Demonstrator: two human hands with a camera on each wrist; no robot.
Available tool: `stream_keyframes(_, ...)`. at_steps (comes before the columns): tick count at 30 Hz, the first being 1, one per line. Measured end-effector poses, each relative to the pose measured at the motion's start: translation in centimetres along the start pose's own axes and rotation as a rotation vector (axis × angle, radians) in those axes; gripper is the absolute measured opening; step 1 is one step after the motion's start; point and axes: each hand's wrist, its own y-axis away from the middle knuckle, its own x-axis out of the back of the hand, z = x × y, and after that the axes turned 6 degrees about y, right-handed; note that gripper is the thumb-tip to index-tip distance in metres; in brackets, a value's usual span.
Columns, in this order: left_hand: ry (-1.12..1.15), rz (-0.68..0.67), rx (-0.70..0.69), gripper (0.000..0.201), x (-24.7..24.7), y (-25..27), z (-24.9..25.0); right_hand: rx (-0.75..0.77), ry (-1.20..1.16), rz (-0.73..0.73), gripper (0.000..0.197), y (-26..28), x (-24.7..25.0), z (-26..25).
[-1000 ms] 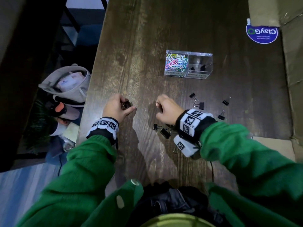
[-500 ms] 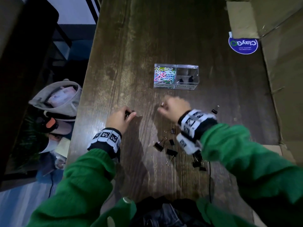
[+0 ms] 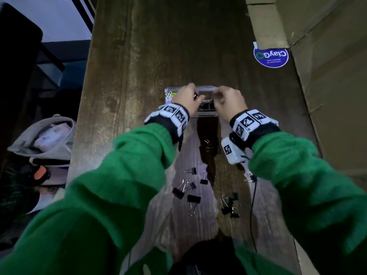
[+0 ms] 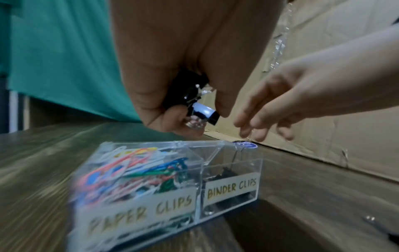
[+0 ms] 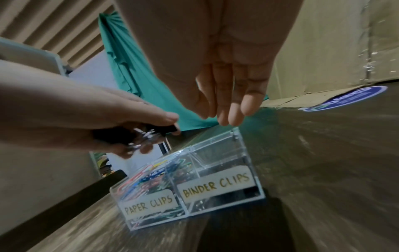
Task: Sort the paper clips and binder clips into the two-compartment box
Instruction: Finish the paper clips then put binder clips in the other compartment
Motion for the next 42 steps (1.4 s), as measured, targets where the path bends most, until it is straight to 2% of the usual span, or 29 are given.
stream_keyframes(3,-0.157,-0.011,-0.062,0.034,-1.4,-2.3,1.7,-0.037,-0.021,0.009,0.024,2.6,0.4,1.9)
stream_keyframes(9,-0.407,-0.107,-0.108,0.046,-2.4,-2.7,3.0,-0.100,0.029,-0.153,0.028,6.1,-1.9,4.4)
stream_keyframes(13,-0.444,-0.013,-0.282,0.031,-2.0,-0.3,2.6,-0.010,0.069,-0.239,0.026,7.3,-3.4,4.5)
stream_keyframes(15,-0.402,-0.101,-0.400,0.027,-2.5,1.4,1.5,0.020,0.078,-0.273,0.024,7.8,-4.2,4.6)
stream_keyframes(18,-0.373,-0.330,-0.458,0.028,-4.0,4.2,-0.4,0.057,0.148,-0.300,0.026,8.5,-5.0,4.6)
stream_keyframes(22,-0.425,-0.402,-0.456,0.035,-6.0,6.1,-2.4,0.085,0.173,-0.286,0.034,9.3,-5.3,4.6)
stream_keyframes(29,-0.431,-0.339,-0.361,0.030,-6.6,7.3,-4.0,0.079,0.235,-0.297,0.041,10.9,-5.4,4.8)
stream_keyframes(36,-0.374,-0.304,-0.228,0.020,-5.9,9.6,-6.3,0.018,0.120,-0.346,0.005,12.6,-5.1,5.2)
stream_keyframes(39,-0.350,-0.277,-0.232,0.015,-5.6,10.8,-6.6,0.019,0.108,-0.404,0.014,13.5,-5.6,4.7)
stream_keyframes(42,-0.250,-0.287,-0.171,0.011,-5.2,12.0,-6.4,0.018,0.214,-0.459,0.040,14.3,-6.6,3.6)
